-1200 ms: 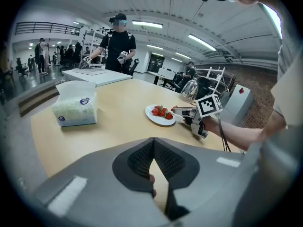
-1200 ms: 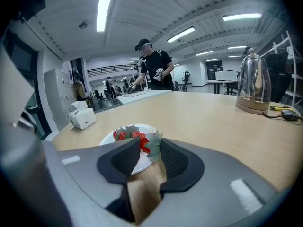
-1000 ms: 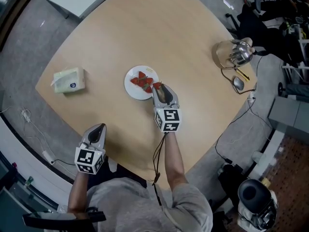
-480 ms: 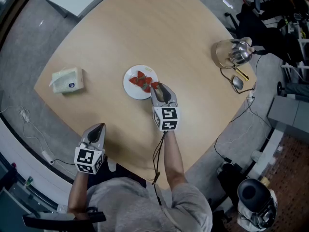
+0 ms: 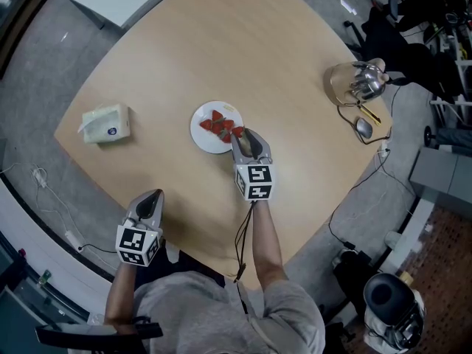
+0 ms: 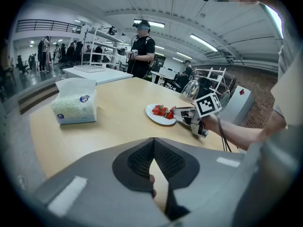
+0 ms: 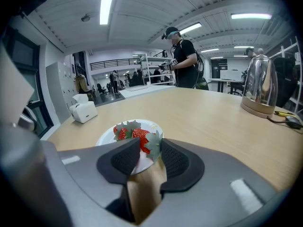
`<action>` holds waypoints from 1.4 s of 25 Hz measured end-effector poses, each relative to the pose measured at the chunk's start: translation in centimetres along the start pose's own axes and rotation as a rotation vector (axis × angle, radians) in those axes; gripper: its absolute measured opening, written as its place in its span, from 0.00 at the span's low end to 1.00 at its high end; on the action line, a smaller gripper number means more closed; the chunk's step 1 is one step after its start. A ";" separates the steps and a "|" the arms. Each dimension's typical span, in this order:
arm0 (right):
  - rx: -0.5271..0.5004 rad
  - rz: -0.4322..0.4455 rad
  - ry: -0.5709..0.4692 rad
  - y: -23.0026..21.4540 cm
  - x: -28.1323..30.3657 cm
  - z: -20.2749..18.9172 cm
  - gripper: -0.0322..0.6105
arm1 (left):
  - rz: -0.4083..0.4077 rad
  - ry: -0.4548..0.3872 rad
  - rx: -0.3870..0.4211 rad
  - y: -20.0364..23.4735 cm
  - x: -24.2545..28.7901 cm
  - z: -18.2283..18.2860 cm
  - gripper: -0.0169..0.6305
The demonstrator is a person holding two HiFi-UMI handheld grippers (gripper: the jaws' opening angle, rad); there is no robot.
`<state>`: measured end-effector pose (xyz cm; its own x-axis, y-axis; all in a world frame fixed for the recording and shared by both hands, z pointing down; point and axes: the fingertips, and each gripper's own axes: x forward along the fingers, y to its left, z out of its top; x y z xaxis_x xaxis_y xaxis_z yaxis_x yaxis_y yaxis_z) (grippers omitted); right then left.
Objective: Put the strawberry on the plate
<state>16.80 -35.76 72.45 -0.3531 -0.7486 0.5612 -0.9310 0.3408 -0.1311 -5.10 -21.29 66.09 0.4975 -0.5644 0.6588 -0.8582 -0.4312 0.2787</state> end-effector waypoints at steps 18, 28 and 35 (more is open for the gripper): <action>0.049 0.029 -0.020 0.0 -0.1 0.4 0.31 | -0.011 0.000 0.006 -0.2 0.0 -0.1 0.06; 0.034 0.011 -0.035 0.3 -1.4 1.0 0.26 | -0.019 -0.022 0.009 -0.4 -0.8 0.2 0.06; 0.018 -0.015 -0.058 0.9 -2.7 2.2 0.21 | -0.033 -0.049 0.025 -0.4 -1.8 0.8 0.06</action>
<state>16.70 -34.68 69.00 -0.3435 -0.7856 0.5146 -0.9375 0.3192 -0.1385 -5.57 -20.63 64.26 0.5315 -0.5834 0.6141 -0.8382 -0.4671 0.2817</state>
